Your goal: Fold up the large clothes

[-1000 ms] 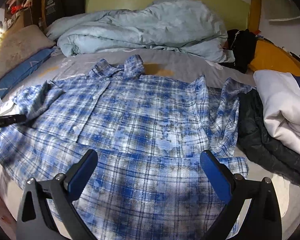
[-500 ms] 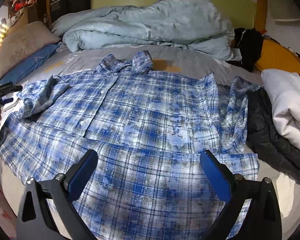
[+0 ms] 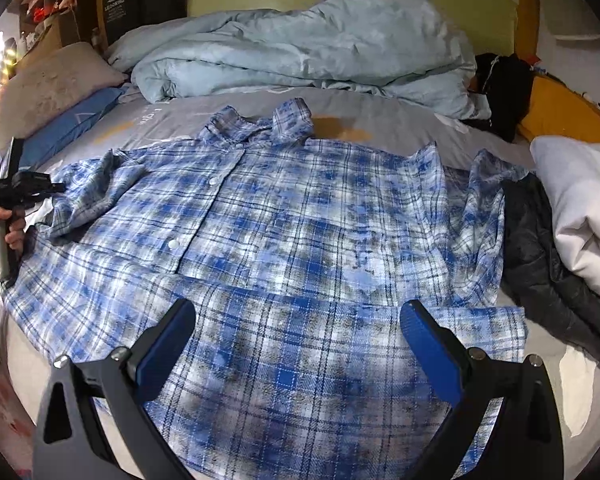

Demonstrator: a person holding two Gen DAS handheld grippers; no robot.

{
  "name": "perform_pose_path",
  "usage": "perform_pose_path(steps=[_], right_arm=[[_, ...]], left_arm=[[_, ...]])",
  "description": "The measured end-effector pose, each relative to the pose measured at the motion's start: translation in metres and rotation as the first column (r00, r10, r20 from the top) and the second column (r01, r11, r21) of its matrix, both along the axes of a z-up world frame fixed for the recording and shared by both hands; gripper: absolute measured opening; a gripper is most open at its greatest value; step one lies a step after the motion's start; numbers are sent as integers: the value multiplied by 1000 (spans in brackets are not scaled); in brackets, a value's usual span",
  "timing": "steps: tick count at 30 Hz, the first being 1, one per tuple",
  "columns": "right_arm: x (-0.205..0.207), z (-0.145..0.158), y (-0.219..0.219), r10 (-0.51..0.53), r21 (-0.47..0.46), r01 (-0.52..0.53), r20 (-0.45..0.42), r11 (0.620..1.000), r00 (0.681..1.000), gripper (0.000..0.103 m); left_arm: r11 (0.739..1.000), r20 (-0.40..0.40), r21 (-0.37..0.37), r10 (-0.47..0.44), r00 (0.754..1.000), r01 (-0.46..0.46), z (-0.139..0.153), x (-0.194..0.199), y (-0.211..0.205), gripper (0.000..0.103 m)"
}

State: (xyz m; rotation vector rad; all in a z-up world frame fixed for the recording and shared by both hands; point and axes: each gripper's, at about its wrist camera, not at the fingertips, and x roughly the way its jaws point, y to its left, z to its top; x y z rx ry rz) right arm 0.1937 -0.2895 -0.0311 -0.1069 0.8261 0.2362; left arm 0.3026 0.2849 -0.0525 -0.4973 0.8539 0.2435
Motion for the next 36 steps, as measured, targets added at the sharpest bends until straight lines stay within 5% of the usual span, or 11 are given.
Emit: perform_pose_path(steps=[5,11,15,21,27,30,36], right_arm=[[2,8,-13,-65,33,65,-2,997,998,102],[6,28,-36,-174,40,172,65,984,982,102],[3,29,-49,-200,53,198,49,979,979,102],[-4,34,-63,-239,27,237,71,971,969,102],[0,34,-77,-270,72,266,40,961,962,102],[2,32,-72,-270,74,267,41,961,962,102],[-4,30,-36,-137,63,133,61,989,989,100]], left_arm=[[985,183,57,-168,969,160,58,-32,-59,3],[912,291,160,-409,865,378,107,-78,-171,3],[841,262,149,-541,799,521,100,-90,-248,3],[725,111,146,-688,717,673,43,-107,-331,8],[622,60,213,-778,625,754,39,-151,-338,44],[634,68,223,-768,637,741,49,-162,-315,47],[725,92,308,-667,740,615,77,-147,-252,49]])
